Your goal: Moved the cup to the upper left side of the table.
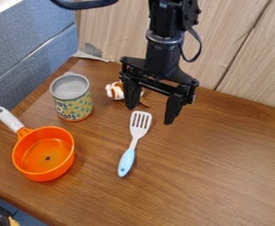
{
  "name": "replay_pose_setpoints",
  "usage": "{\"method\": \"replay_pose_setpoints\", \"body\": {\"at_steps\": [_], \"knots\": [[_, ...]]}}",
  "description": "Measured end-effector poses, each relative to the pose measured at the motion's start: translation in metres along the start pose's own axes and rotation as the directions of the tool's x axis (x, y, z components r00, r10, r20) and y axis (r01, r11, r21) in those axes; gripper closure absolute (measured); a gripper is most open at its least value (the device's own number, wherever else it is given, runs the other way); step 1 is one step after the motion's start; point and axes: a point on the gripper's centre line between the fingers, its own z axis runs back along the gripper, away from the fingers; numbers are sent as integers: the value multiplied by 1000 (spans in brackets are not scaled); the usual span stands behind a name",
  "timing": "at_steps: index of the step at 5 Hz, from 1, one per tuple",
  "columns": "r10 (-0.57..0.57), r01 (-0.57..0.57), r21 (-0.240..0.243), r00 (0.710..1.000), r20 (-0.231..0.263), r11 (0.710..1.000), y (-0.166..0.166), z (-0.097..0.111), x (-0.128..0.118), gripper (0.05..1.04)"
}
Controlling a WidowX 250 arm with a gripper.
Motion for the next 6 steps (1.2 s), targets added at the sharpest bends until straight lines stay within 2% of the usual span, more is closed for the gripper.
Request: {"method": "replay_pose_setpoints", "body": {"at_steps": [1,2,3,4,5,6], "knots": [[7,-7,0,1000,-25,1000,-1,-7,-1,83],[146,-148,-33,988,-50,988,24,-15,-8,83],[224,-224,-40,975,-16,974,41,-10,-17,83],[296,-296,-24,955,3,955,63,-14,-30,83],[318,-317,-32,947,38,948,77,-19,-42,83],[320,-322,39,946,54,946,98,-33,-41,83]]}}
